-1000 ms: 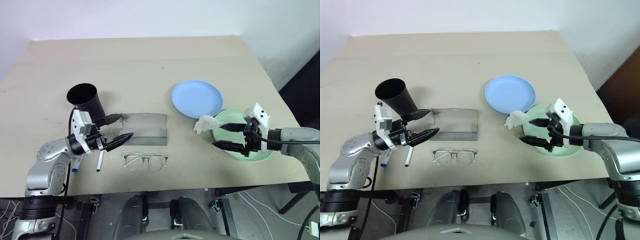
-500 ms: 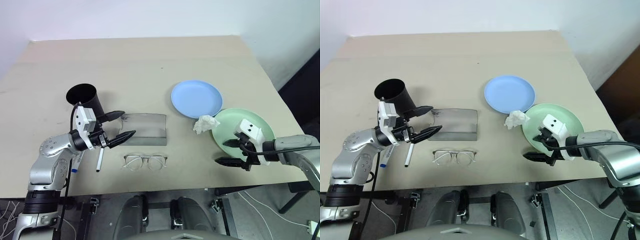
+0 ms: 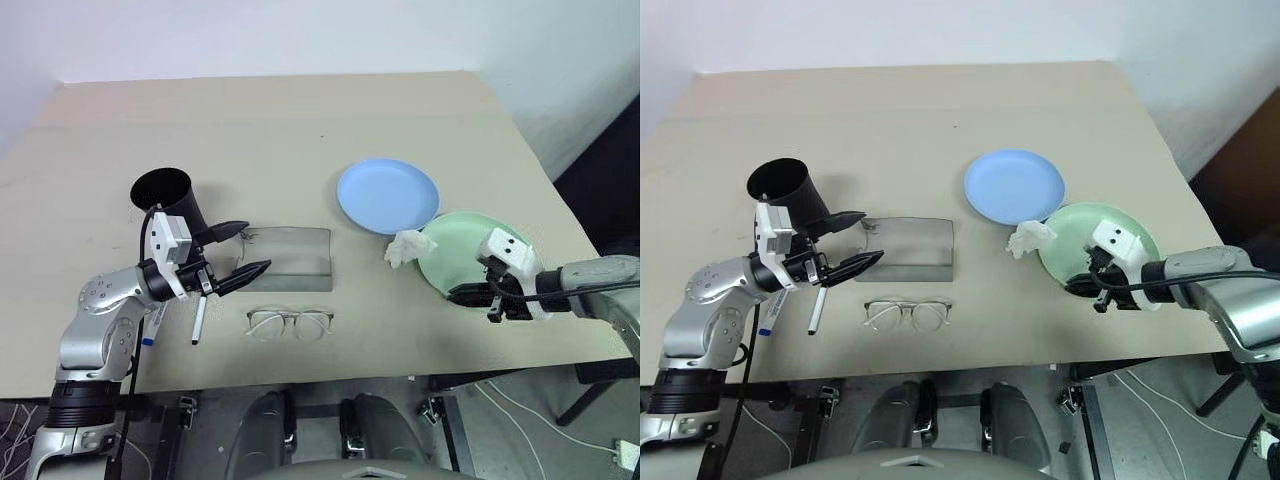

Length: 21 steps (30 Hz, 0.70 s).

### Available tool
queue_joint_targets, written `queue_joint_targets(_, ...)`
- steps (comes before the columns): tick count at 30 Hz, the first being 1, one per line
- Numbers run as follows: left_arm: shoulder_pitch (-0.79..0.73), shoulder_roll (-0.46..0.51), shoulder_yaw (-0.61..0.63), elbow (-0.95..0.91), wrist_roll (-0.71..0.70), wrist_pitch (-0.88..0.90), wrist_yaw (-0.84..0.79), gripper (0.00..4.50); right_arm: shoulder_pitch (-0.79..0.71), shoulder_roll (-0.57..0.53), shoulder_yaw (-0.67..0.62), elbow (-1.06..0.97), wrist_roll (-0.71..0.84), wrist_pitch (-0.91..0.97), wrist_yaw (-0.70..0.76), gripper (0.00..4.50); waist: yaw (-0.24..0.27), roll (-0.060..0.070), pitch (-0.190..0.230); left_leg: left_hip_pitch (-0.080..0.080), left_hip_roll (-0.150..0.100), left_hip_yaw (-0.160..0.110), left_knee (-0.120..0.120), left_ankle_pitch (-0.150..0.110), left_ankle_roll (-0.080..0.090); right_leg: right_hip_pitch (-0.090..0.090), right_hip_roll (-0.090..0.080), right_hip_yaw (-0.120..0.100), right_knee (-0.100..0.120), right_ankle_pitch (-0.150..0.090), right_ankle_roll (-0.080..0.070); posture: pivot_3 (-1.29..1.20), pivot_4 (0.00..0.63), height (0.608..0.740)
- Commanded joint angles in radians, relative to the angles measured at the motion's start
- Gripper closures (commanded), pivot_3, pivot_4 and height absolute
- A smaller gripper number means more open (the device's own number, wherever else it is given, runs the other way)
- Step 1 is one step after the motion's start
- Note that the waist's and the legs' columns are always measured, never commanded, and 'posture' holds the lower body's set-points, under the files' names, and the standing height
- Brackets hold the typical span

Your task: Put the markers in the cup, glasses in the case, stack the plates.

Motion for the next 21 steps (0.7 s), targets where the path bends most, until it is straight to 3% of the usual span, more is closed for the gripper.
queue_joint_targets(1,-0.018,-0.001,0.011,-0.003,-0.004,-0.022,-0.008,0.0,0.006,-0.026,-0.027,0.001,-0.004,0.001,0.008,4.47,0.002,0.0,0.0,0.0,0.0,0.0,0.0,0.0,0.0,0.0,0.0,0.0,0.0,0.0,0.0,0.0,0.15,0.715)
queue_joint_targets(16,-0.083,0.003,0.01,0.097,0.002,-0.049,-0.058,0.0,0.064,-0.114,-0.169,-0.035,-0.007,0.005,-0.008,4.47,0.007,0.0,0.0,-0.001,0.0,0.0,0.0,0.0,0.0,-0.001,0.0,0.0,0.0,0.0,0.0,0.0,0.15,0.715)
queue_joint_targets(21,-0.092,0.002,0.012,0.114,0.006,-0.059,-0.063,0.0,0.008,-0.134,-0.201,-0.028,-0.01,-0.006,-0.023,4.47,0.006,0.001,0.0,-0.002,0.0,0.0,0.0,0.0,0.0,-0.001,-0.001,0.0,-0.001,0.0,0.0,0.0,0.15,0.715)
